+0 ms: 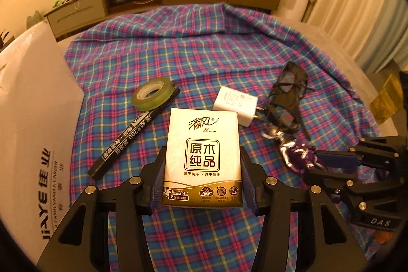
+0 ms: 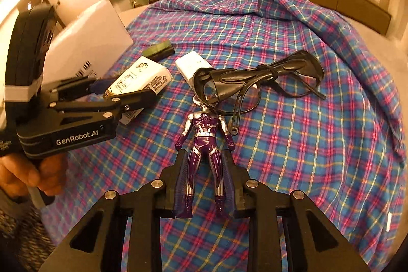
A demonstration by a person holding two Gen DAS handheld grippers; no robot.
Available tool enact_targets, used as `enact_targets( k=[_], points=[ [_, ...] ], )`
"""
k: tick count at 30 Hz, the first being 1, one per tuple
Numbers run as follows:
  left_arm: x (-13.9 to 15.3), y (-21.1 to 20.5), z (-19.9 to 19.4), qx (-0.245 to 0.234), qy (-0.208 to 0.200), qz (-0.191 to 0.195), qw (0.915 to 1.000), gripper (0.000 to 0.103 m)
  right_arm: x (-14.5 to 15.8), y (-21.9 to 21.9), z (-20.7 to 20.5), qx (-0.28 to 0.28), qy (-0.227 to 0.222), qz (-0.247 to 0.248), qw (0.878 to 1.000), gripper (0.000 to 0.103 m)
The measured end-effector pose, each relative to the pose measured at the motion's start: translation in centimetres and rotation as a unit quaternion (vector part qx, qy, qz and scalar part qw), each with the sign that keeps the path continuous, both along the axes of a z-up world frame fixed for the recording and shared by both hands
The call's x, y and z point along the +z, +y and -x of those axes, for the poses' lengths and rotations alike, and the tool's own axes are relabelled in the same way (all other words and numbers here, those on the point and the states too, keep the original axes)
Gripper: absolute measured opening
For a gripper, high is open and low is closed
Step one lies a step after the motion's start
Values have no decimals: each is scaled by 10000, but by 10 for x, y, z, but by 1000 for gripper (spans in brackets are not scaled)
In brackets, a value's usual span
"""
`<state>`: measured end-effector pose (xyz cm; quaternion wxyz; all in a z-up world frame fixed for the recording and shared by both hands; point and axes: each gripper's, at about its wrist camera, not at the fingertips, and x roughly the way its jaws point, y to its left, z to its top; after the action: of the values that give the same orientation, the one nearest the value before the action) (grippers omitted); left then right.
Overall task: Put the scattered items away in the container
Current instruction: 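Grasp the white tissue pack with the left gripper while the right gripper grasps the purple figure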
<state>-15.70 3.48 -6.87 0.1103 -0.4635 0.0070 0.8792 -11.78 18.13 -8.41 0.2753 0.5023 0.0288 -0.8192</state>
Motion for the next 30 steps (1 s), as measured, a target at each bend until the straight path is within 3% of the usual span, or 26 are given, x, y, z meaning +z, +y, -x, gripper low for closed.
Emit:
enact_targets(
  k=[7,30],
  points=[
    [14,-4,-9,2,50,-160,9999,53,17,1,-13,-22,-72,442,9990,28],
    [81,-28,-75,97,541,-504,9972,53,67,-19,-65,29,293,1016,9944,28]
  ],
)
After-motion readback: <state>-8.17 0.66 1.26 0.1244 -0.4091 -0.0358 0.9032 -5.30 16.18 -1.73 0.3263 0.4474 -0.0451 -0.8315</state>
